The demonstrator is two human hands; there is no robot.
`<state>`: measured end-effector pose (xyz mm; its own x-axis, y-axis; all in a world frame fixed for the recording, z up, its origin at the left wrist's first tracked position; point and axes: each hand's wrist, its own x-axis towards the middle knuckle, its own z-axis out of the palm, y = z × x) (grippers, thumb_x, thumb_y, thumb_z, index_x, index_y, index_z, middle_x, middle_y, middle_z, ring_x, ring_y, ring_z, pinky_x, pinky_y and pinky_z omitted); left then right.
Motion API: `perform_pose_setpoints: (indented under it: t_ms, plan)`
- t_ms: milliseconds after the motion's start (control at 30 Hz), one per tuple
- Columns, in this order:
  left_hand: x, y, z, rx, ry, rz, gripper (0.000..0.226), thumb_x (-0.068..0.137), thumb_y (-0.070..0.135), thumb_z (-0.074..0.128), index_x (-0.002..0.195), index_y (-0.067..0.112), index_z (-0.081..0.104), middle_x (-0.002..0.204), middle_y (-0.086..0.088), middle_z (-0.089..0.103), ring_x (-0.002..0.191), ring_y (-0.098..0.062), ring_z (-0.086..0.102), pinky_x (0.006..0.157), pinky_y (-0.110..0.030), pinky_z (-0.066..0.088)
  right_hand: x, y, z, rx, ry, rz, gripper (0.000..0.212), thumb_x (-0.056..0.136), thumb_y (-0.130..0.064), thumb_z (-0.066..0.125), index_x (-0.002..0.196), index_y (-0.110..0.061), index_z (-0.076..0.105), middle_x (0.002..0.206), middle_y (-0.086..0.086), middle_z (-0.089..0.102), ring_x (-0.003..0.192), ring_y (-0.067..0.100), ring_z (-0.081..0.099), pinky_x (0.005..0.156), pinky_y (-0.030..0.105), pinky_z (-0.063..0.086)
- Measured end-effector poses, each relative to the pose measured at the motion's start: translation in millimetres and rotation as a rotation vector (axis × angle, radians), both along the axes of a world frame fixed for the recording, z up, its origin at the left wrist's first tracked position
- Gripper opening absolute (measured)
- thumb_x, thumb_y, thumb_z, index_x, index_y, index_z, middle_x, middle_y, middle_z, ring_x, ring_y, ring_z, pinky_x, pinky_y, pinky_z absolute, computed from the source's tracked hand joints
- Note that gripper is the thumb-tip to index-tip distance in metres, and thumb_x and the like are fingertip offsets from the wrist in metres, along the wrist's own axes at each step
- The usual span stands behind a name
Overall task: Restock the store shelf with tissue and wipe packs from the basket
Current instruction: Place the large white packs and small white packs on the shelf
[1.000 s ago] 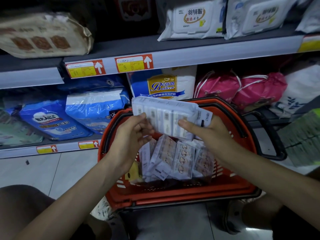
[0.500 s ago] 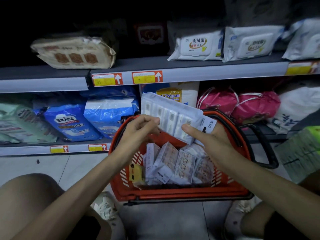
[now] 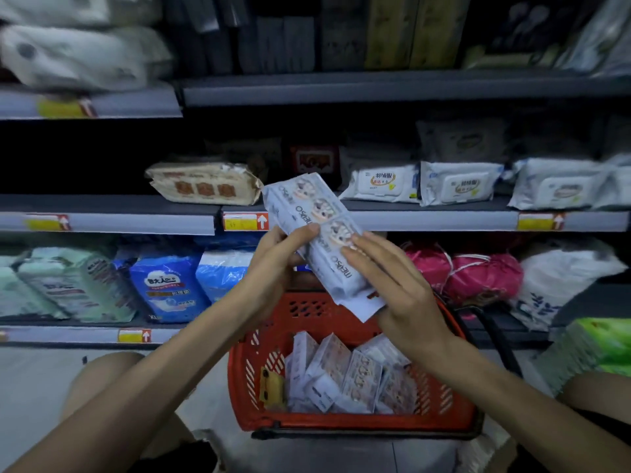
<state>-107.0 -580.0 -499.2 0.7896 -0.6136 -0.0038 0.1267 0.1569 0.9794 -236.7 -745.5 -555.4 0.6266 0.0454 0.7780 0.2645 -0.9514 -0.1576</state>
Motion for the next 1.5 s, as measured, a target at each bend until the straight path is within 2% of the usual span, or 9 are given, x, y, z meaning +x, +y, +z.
perform_pose_setpoints:
  t_ms: [167, 367, 467, 600, 733, 967, 1200, 1367, 1500]
  plan:
    - [8.9, -3.8, 47.8, -0.047, -0.142, 0.058, 0.019, 0.101, 0.024, 0.064, 0.120, 0.022, 0.065, 0.115, -0.004, 0.078, 0.101, -0.027, 0.076, 0.074, -0.038, 0.062, 22.8, -3.6, 49.3, -0.104, -0.089, -0.053, 0.082, 0.071, 0.021, 0.080, 0.145, -0.002, 0.054, 0.152, 0.014, 0.052, 0.148, 0.029, 0.041, 0.116, 0.048, 0.041]
    - [33.8, -13.4, 107.1, -0.098, -0.242, 0.136, 0.034, 0.097, 0.033, 0.070, 0.127, 0.018, 0.065, 0.118, -0.003, 0.078, 0.110, -0.026, 0.074, 0.094, -0.049, 0.060, 61.5, -5.3, 100.9, -0.160, -0.206, -0.133, 0.084, 0.073, 0.009, 0.083, 0.149, -0.004, 0.051, 0.154, 0.013, 0.050, 0.147, 0.027, 0.043, 0.115, 0.050, 0.040]
    - [45.9, -18.8, 131.0, -0.128, -0.294, 0.154, 0.039, 0.099, 0.044, 0.065, 0.125, 0.014, 0.063, 0.118, -0.006, 0.077, 0.108, -0.026, 0.075, 0.083, -0.042, 0.062, 86.3, -4.8, 121.7, -0.076, -0.299, -0.146, 0.071, 0.080, 0.003, 0.081, 0.146, -0.004, 0.055, 0.147, 0.011, 0.058, 0.140, 0.027, 0.052, 0.108, 0.049, 0.046]
    - [68.3, -27.9, 149.4, -0.141, -0.397, 0.189, 0.042, 0.100, 0.053, 0.059, 0.110, 0.012, 0.064, 0.119, -0.011, 0.074, 0.109, -0.030, 0.073, 0.089, -0.050, 0.061, 121.0, 0.3, 147.7, 0.147, -0.336, -0.143, 0.064, 0.084, -0.002, 0.078, 0.145, -0.009, 0.058, 0.136, 0.005, 0.068, 0.123, 0.020, 0.065, 0.096, 0.035, 0.056]
    - [90.8, -27.1, 168.2, -0.112, -0.475, 0.168, 0.039, 0.107, 0.047, 0.045, 0.129, 0.025, 0.068, 0.123, 0.006, 0.075, 0.105, -0.020, 0.075, 0.093, -0.043, 0.060, 159.0, 5.3, 179.4, 0.277, -0.394, -0.195, 0.048, 0.091, -0.030, 0.079, 0.134, -0.013, 0.065, 0.100, 0.001, 0.078, 0.080, 0.015, 0.069, 0.062, 0.019, 0.040]
    - [147.0, -30.4, 196.2, 0.067, -0.571, 0.180, 0.043, 0.106, 0.031, 0.057, 0.149, 0.030, 0.054, 0.114, 0.004, 0.076, 0.094, -0.017, 0.078, 0.084, -0.034, 0.062, 238.4, -2.7, 216.8, 0.370, -0.373, -0.222, 0.029, 0.093, -0.034, 0.074, 0.115, -0.016, 0.067, 0.089, 0.003, 0.076, 0.079, 0.029, 0.071, 0.063, 0.038, 0.052]
    - [192.0, -47.7, 231.1, 0.066, -0.558, 0.194, 0.056, 0.101, -0.008, 0.046, 0.144, 0.028, 0.054, 0.120, -0.001, 0.071, 0.088, -0.012, 0.076, 0.079, -0.035, 0.065, 307.9, -1.4, 262.4, 0.458, -0.387, -0.283, 0.019, 0.096, -0.031, 0.069, 0.102, -0.013, 0.065, 0.080, 0.004, 0.072, 0.075, 0.028, 0.069, 0.062, 0.029, 0.033]
    - [215.7, -55.8, 237.1, 0.065, -0.459, 0.220, 0.038, 0.103, -0.007, 0.048, 0.104, 0.028, 0.062, 0.075, 0.018, 0.073, 0.080, -0.004, 0.071, 0.062, -0.017, 0.058, 344.0, -2.2, 296.4, 0.427, -0.058, -0.406, 0.017, 0.097, -0.024, 0.063, 0.091, -0.008, 0.065, 0.095, 0.015, 0.071, 0.092, 0.038, 0.068, 0.064, 0.035, 0.043]
    - [220.0, -52.6, 228.8, 0.080, -0.404, 0.232, 0.056, 0.102, -0.003, 0.053, 0.155, 0.012, 0.044, 0.118, -0.003, 0.070, 0.107, -0.018, 0.070, 0.080, -0.028, 0.063, 342.7, -6.2, 290.5, 0.360, 0.100, -0.430, 0.019, 0.094, -0.029, 0.067, 0.085, -0.015, 0.058, 0.099, 0.013, 0.071, 0.094, 0.036, 0.068, 0.067, 0.035, 0.045]
